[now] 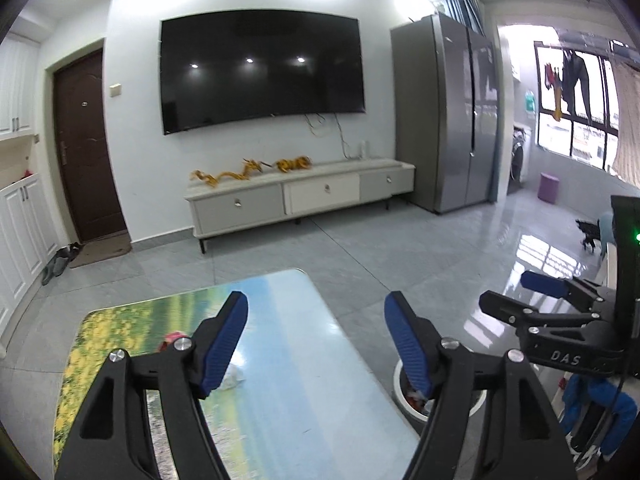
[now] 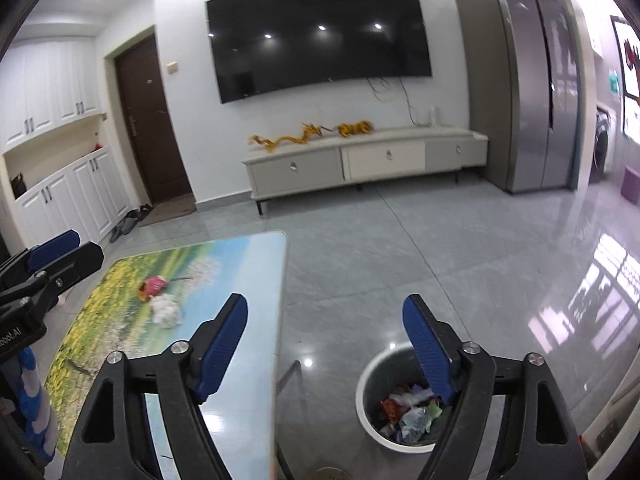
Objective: Collect trash
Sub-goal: 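Move both open tools back toward the table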
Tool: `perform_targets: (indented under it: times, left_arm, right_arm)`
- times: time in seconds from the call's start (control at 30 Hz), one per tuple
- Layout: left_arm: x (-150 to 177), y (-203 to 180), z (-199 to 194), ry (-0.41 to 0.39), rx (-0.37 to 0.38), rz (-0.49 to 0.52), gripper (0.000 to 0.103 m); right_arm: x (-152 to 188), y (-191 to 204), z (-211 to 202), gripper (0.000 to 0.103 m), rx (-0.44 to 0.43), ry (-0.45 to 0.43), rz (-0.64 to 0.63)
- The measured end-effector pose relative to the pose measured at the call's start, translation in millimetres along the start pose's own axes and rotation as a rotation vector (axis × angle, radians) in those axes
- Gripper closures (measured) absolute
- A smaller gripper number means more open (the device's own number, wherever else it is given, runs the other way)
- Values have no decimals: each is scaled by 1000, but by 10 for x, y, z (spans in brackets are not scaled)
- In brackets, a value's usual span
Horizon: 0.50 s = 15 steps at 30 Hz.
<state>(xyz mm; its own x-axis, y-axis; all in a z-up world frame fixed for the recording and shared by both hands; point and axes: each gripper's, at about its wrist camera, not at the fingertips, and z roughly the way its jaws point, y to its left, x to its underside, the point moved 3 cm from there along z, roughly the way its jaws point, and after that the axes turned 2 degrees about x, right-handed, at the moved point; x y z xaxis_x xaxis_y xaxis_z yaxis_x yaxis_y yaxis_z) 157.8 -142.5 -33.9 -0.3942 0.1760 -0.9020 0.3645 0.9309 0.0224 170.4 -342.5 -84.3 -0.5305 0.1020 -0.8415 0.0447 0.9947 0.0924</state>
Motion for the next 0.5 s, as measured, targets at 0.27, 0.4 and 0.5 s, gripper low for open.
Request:
perform_targets:
  times: [0.27,0.4,0.5]
  left_arm:
    - [30,454,-644,-104,-85,-43,33]
    - [70,615,-940,-144,-115,-58,33]
    - [118,714,-1188,-185,-153,-56,33]
  right_arm:
    - [-191,530,-454,7,-6,-83,-72]
    - [-203,782,-668,3,1,-125,-95]
    - [-190,982,-832,1,3,-167,-109]
